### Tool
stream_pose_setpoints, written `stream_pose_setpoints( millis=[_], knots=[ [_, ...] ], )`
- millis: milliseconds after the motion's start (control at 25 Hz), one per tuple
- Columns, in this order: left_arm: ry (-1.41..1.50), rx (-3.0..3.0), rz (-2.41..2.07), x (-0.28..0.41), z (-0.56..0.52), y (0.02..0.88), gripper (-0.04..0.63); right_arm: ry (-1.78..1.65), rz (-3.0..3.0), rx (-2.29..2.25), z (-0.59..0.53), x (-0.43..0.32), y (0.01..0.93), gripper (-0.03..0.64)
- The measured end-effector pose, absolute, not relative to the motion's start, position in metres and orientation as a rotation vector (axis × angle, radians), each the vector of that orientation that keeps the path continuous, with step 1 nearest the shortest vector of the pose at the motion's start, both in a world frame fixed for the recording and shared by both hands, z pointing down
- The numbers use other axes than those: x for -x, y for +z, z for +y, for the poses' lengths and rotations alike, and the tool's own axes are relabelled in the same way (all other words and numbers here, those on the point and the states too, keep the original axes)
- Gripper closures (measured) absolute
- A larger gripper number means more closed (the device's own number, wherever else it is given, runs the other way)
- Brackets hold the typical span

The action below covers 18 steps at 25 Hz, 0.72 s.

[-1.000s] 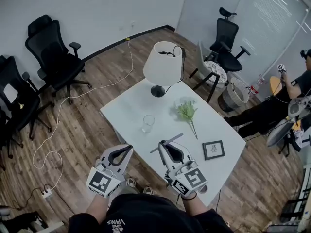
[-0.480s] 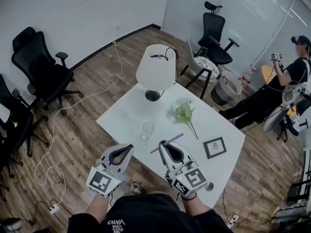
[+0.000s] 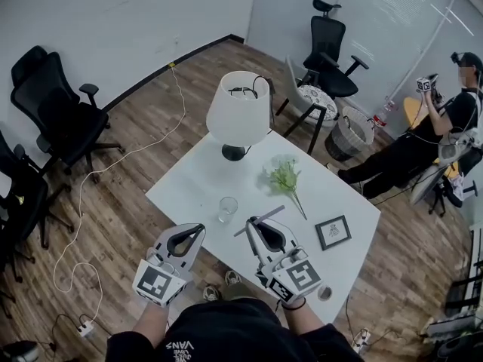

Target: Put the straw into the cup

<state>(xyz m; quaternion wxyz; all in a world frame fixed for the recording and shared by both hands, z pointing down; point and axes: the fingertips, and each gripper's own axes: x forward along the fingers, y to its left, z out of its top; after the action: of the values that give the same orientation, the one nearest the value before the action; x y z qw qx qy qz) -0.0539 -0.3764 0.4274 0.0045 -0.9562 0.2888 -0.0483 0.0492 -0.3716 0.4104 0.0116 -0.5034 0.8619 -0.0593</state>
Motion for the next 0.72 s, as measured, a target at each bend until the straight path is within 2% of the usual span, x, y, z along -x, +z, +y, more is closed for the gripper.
stream_pose_setpoints(
  millis=[720],
  knots=[
    [-0.152,2.951,0.973,0.042,-0.401,0.416,0.578,-0.103,2.716,1.499,-0.412,-0.060,0.395,0.578]
  ],
)
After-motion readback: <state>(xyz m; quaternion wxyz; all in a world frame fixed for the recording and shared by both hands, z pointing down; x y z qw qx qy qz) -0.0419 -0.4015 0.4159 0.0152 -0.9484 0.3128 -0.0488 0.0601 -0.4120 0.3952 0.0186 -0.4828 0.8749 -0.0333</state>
